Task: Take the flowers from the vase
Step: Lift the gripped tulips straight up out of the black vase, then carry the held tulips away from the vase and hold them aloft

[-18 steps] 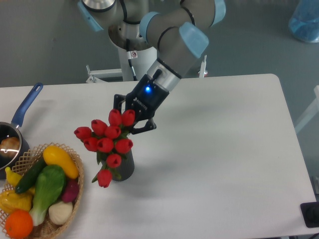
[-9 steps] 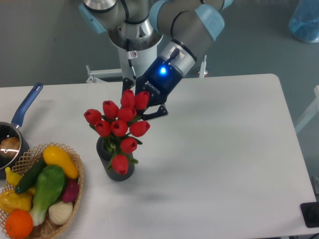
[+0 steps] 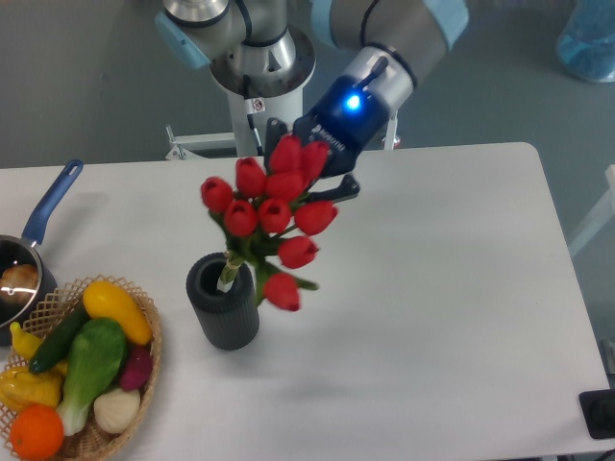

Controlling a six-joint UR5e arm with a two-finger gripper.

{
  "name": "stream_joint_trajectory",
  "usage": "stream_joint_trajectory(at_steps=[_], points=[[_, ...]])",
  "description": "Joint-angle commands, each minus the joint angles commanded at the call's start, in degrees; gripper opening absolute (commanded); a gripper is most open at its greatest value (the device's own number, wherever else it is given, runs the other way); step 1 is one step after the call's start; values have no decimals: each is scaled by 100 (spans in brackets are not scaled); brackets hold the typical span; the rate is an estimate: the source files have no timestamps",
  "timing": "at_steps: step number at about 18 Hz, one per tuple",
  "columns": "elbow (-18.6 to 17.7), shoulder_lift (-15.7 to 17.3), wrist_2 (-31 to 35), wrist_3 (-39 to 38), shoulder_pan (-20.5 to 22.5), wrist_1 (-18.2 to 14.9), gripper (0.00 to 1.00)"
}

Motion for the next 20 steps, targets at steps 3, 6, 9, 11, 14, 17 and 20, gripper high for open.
stream_joint_trajectory(at_steps=[3, 6, 9, 11, 14, 17, 20], points=[[0, -9, -194, -45, 115, 0, 0], [0, -9, -265, -71, 264, 0, 0], [9, -35, -90, 191, 378, 61, 0], [0, 0, 540, 717, 458, 53, 0], [44, 52, 1736, 904, 467, 53, 0], [132, 0, 2247, 1271, 493, 35, 0], [167, -175, 2880, 1912, 484, 26, 0]])
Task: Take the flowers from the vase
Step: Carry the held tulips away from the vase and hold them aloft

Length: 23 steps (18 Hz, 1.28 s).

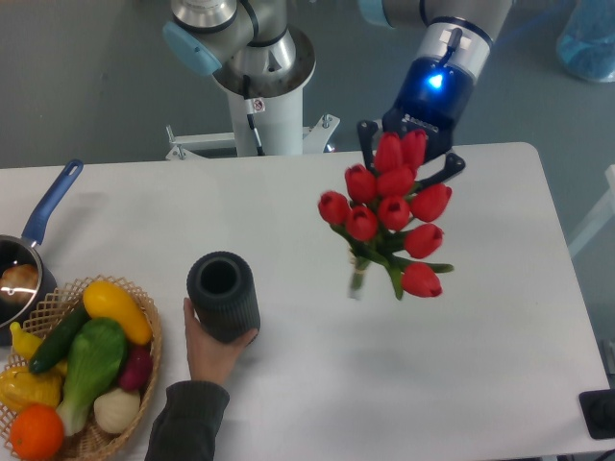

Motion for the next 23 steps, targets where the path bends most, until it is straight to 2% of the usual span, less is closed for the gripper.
stream_joint_trajectory(at_steps=[3, 8, 11, 14, 18, 21, 23], points=[[88, -247, 817, 757, -61, -9, 0], [342, -634, 1644, 794, -193, -96, 0], [711, -801, 2276, 811, -237, -491, 0], [1001, -898, 2796, 864, -351, -720, 0], [1186, -924, 3508, 908, -553, -1037, 0], [1257, -924, 3781, 908, -633, -1186, 0], [1388, -942, 4009, 925, -677, -1414, 0]])
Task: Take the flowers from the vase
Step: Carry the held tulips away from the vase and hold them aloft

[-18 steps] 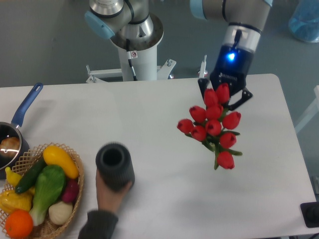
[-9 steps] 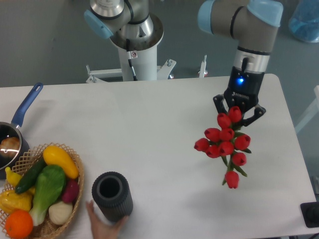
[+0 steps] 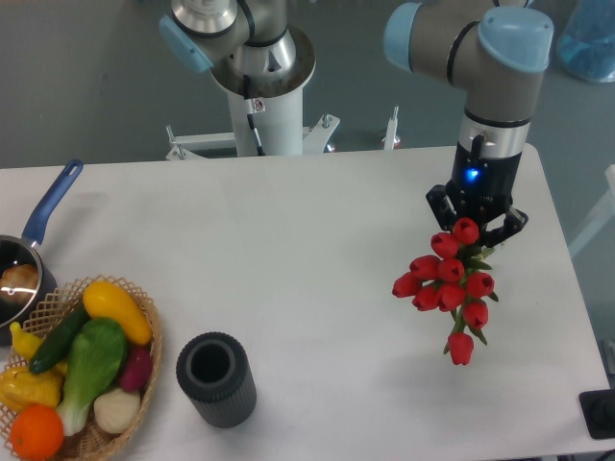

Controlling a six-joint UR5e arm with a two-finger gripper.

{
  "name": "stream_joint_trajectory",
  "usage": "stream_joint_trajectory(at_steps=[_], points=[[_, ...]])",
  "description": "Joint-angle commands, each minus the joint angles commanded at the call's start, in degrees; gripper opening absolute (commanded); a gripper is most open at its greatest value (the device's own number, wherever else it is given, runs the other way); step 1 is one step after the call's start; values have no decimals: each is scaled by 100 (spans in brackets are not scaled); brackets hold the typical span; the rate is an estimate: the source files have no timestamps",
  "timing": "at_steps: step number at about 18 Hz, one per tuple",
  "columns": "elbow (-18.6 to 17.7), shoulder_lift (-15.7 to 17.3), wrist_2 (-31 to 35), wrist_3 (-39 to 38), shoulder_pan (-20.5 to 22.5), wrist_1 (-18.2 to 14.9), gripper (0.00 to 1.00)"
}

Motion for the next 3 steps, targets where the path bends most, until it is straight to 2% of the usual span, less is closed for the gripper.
stream_joint_trajectory(at_steps=[3], points=[[62, 0, 475, 193, -123, -229, 0]])
